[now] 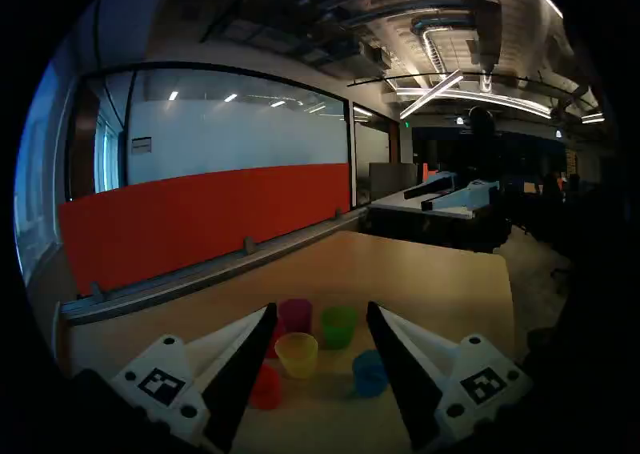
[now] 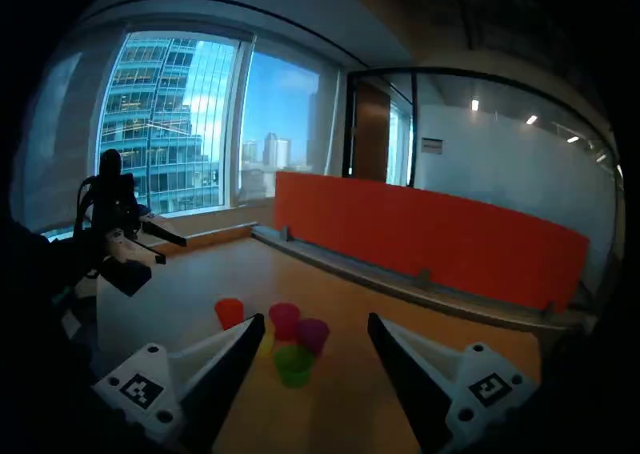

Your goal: Pour water

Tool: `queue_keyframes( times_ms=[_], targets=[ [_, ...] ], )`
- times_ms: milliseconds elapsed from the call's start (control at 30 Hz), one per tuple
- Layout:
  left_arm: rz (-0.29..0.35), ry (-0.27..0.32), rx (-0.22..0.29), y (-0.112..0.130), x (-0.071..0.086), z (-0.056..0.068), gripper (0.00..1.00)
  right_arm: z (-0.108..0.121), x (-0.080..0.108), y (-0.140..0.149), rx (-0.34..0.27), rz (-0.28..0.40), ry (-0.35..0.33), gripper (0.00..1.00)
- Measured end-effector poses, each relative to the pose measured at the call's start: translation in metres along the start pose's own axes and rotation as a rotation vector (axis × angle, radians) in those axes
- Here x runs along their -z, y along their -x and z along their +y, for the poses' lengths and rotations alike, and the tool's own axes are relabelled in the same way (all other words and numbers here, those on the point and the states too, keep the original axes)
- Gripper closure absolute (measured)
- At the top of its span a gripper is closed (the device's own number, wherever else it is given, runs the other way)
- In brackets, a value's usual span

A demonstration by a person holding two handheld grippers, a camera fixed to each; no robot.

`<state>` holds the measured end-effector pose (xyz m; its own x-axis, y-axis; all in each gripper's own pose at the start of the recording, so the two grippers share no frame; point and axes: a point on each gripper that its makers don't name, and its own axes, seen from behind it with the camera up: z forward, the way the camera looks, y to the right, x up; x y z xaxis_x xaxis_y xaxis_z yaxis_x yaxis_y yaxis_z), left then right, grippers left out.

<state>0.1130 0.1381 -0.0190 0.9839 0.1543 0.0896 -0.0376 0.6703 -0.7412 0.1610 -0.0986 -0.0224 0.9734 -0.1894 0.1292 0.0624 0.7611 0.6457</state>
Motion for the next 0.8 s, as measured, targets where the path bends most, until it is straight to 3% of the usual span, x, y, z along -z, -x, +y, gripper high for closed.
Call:
queue_keyframes(
  times_ms=[400,800],
  targets=[
    [-0.049,0.047,-0.042,0.039,-0.008,0.026,0.17,0.0,-0.01,0.023,-0.004,-0.043,-0.02,0.0],
    [-0.124,0.085,-0.04,0.076,-0.018,0.032,0.17,-0.002,-0.019,0.045,0.006,-0.087,-0.032,0.0]
  ],
)
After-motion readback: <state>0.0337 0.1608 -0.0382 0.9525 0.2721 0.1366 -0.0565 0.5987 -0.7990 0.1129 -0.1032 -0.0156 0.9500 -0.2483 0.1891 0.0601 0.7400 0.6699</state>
